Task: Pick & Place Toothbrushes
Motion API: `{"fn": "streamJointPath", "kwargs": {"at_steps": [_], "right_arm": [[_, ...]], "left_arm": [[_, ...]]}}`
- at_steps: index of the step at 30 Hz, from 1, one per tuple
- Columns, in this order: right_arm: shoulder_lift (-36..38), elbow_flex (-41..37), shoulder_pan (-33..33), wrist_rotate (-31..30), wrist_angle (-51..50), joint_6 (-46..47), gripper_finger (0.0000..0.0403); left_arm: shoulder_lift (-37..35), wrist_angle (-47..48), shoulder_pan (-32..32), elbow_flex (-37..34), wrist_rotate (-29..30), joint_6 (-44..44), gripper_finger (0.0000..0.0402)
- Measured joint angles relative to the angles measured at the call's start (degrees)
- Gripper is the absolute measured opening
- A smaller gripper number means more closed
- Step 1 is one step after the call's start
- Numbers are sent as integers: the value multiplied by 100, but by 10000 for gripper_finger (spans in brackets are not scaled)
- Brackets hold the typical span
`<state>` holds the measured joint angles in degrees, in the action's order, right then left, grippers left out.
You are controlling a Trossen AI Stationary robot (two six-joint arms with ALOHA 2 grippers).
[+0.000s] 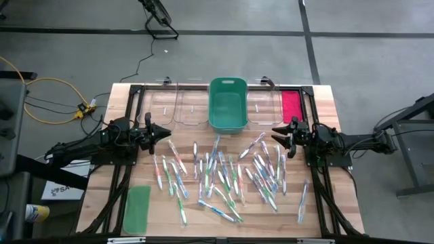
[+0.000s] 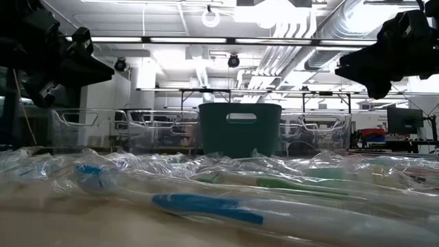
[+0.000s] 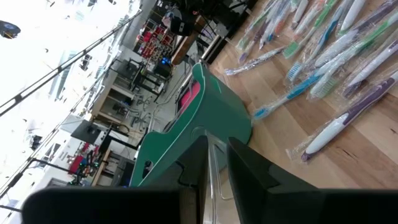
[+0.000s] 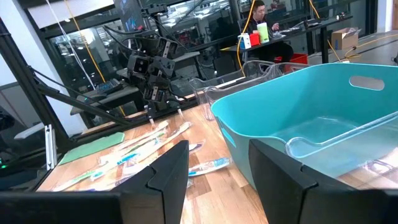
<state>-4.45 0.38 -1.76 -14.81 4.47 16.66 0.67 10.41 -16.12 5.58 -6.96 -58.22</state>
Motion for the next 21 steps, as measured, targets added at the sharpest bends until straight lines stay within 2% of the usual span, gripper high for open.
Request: {"fn": "streamJointPath", "kwargs": {"at_steps": [12, 21], "right_arm": [[0, -1, 2, 2, 204, 65, 160], [2, 0, 0, 43, 437, 2450, 160]], "left_arm": [[0, 0, 0, -1, -1, -1, 55], [0, 0, 0, -2, 0, -2, 55]]}}
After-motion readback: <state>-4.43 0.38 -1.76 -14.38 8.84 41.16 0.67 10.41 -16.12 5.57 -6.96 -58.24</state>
